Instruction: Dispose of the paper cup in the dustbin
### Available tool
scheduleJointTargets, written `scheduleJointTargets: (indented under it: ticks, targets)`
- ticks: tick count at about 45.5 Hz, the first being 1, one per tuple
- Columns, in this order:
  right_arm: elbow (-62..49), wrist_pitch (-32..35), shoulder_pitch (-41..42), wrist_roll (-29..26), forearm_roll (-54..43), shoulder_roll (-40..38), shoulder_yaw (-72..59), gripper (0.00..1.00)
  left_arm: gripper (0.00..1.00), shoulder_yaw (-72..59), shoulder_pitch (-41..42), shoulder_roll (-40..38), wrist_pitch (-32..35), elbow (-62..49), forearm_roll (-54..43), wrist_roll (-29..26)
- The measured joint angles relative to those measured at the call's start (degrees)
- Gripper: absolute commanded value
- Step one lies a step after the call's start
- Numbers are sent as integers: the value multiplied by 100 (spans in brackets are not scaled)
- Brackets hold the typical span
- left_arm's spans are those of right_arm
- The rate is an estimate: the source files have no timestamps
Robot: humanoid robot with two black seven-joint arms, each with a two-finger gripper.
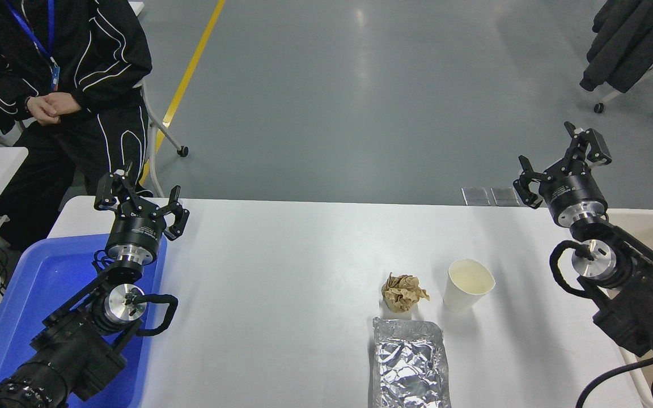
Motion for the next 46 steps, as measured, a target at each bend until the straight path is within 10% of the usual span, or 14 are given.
scheduleJointTargets:
  ticks: [46]
  targets:
    - [-2, 55, 53, 5, 11, 24, 41, 99, 100, 0, 0, 1, 0, 2, 0, 3]
